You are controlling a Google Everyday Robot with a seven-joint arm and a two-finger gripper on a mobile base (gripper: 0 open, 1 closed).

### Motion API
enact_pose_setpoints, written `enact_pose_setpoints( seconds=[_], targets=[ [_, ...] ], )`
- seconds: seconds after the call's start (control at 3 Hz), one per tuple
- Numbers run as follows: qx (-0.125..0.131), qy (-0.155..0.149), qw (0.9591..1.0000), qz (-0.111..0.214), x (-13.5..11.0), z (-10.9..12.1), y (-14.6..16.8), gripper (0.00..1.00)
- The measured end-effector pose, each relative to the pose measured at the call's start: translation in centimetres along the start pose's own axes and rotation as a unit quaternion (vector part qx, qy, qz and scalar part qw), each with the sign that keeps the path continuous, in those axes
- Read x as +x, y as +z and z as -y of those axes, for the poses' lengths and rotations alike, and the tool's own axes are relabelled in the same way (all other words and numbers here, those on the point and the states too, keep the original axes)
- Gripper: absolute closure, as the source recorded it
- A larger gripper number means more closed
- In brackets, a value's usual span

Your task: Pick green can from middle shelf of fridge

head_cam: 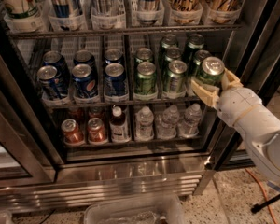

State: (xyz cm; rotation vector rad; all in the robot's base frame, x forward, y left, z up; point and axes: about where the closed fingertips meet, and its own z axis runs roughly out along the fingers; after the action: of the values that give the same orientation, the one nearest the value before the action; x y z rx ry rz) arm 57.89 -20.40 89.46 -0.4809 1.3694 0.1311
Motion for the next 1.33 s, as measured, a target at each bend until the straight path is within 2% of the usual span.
enact_pose_setpoints(
  seconds=[0.33, 0.67, 1.33],
  targets=[
    [-0.063, 0.003, 0.9979, -0.014, 0.7, -2.7, -0.8, 1.0],
    [-0.112, 0.003, 0.9935, -0.016, 0.5, -5.2, -1.7, 1.0],
    [-0.186, -0.021, 0.9822, 0.0, -2.1, -9.4, -4.1, 1.0]
  ],
)
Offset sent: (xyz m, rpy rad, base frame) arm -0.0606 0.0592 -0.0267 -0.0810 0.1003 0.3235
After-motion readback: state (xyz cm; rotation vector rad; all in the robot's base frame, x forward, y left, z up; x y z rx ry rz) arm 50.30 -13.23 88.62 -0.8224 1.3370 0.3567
